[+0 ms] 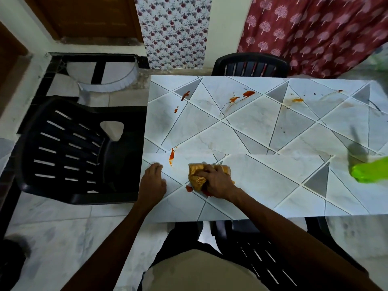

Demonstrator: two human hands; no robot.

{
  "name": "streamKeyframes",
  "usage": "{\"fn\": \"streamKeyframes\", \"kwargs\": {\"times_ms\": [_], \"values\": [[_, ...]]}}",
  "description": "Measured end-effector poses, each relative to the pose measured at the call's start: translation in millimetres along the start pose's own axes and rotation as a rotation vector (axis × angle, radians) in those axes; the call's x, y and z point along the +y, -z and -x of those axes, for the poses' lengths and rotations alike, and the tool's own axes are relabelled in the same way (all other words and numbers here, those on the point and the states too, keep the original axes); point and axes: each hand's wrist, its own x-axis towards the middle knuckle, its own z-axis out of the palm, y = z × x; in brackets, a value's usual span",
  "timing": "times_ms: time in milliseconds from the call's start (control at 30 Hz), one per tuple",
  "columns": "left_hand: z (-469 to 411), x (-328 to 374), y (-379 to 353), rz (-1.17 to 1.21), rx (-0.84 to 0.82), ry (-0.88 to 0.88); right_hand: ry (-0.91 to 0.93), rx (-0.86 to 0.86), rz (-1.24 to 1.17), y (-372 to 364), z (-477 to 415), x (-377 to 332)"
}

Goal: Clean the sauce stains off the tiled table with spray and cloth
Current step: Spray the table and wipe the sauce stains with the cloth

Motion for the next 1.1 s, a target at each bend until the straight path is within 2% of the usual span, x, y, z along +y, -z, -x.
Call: {"fn": "streamKeyframes", "kwargs": {"times_ms": [100, 233, 333, 433, 500, 633, 833, 967, 1100], "values": [[3, 1, -3, 0.018, 0.013, 0.005, -0.056, -0.004, -0.035, -5, 13, -7], [5, 3, -3, 0.066, 0.013, 0.007, -0.069, 0.074, -0.019, -7, 33, -20], [6, 2, -2, 0.065, -0.003, 0.011, -0.06, 0.076, -0.13, -1, 41, -23], [6, 5, 0, 0.054, 0.005, 0.022, -0.088, 0.204, -0.426, 10, 46, -20], [6, 7, 1, 0.049, 0.01, 0.026, -0.151, 0.325, -0.531, 19, 52, -16], [8, 6, 0, -0.003, -0.004, -0.008, -0.236, 0.475, -0.592, 30, 67, -2], [22, 3, -2, -0.013, -0.065, -0.084, -0.416, 0.589, -0.536, 31, 93, 25], [32, 1, -3, -0.015, -0.084, -0.11, -0.566, 0.557, -0.483, 20, 111, 32], [37, 0, -2, -0.021, -0.096, -0.132, -0.635, 0.471, -0.557, 1, 115, 25]]}}
